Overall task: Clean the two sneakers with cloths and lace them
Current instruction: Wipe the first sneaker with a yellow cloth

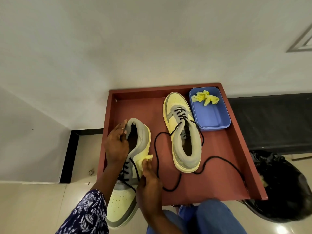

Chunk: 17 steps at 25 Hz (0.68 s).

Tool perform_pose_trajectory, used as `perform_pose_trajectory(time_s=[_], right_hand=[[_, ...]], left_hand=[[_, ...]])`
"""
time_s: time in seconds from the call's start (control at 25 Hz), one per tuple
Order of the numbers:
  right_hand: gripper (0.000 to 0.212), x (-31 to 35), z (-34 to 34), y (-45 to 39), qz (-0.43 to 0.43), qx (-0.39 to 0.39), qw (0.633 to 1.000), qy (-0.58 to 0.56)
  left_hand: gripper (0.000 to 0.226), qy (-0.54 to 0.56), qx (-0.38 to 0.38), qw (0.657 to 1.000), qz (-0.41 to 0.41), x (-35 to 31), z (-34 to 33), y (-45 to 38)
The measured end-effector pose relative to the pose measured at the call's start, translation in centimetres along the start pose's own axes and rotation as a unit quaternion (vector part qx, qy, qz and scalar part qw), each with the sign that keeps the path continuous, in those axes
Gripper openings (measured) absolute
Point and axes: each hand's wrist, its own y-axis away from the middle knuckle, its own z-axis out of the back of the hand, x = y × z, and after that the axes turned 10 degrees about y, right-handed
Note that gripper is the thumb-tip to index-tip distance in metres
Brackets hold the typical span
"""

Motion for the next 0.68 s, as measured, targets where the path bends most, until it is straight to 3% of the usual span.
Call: perform_pose_trajectory(time_s=[0.32,0.48,0.68], right_hand=[[0.042,2.4,2.7,-7.9,-0.111,0.016,0.992,-0.065],[0.048,3.5,3.8,-10.7,-0.12,0.061,0.98,-0.148],[0.053,1.4,2.9,-9.4,-0.129,0.071,0.981,-0.127]], left_hand=[[0.033,0.0,-0.001,1.0,0.007,0.0,-0.1,0.0],[0.034,-0.007,-0.003,1.0,0.01,-0.1,-0.1,0.0],[0.034,-0.009,-0.008,1.0,0.012,0.0,-0.1,0.0]])
